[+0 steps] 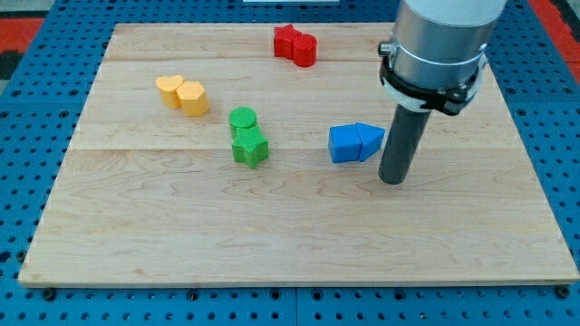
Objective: Push the blue triangle and blue cube to the center
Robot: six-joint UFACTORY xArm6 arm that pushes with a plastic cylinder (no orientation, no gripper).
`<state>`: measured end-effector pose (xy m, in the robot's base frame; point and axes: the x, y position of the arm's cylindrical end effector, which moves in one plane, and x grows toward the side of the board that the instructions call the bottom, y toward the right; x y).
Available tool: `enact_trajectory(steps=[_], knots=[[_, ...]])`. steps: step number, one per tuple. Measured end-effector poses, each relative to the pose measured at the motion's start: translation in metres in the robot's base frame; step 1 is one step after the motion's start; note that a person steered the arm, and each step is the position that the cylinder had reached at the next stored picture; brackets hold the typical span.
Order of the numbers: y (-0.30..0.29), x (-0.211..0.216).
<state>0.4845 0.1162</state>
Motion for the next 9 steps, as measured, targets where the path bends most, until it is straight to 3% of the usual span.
enact_trajectory(steps=[3,6,8,9], knots=[[-0.022,-0.037],[-0.051,-0.120],[0.013,-0.158],[-0.014,-0.144]])
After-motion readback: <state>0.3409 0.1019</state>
